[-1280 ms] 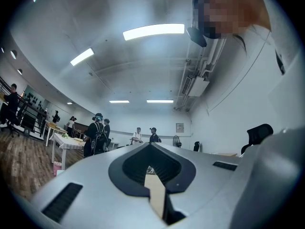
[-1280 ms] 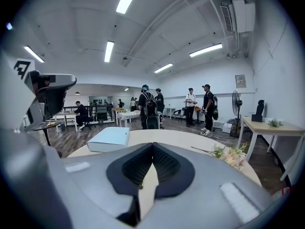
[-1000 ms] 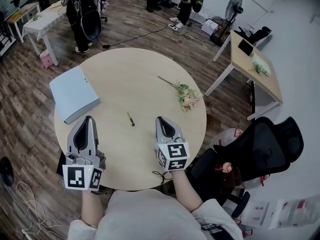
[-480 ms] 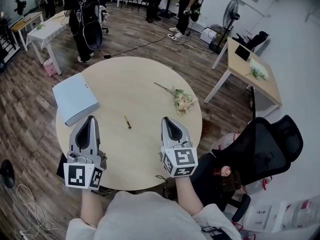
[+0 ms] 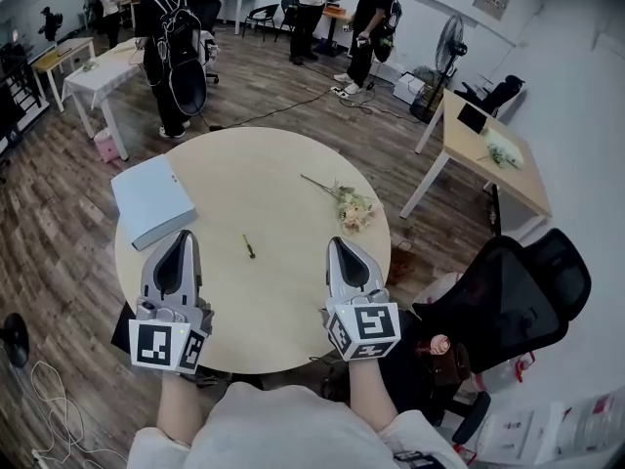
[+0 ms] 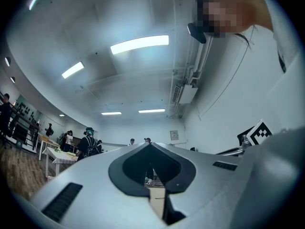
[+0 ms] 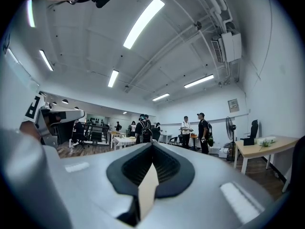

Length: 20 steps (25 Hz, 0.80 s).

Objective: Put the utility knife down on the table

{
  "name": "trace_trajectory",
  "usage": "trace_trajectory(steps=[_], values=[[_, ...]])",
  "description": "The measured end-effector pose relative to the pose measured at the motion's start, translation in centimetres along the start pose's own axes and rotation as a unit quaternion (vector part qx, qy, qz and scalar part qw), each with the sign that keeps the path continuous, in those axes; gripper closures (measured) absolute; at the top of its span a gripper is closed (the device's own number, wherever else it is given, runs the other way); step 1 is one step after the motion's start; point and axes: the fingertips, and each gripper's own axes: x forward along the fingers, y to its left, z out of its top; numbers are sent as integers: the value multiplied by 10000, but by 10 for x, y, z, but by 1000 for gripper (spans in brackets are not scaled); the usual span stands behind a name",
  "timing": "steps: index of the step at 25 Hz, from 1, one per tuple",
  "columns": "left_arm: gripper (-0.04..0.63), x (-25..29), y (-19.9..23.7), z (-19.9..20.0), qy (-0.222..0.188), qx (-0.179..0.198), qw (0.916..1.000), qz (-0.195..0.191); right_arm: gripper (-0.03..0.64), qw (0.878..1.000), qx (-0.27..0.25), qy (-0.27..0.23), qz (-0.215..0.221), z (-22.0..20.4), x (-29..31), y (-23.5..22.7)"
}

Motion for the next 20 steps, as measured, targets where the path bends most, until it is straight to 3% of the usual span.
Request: trace_trajectory(steps=[20], values=[[588, -35, -41, 26, -210, 100, 9997, -39, 606, 9994, -68, -313, -125, 24, -66, -6]])
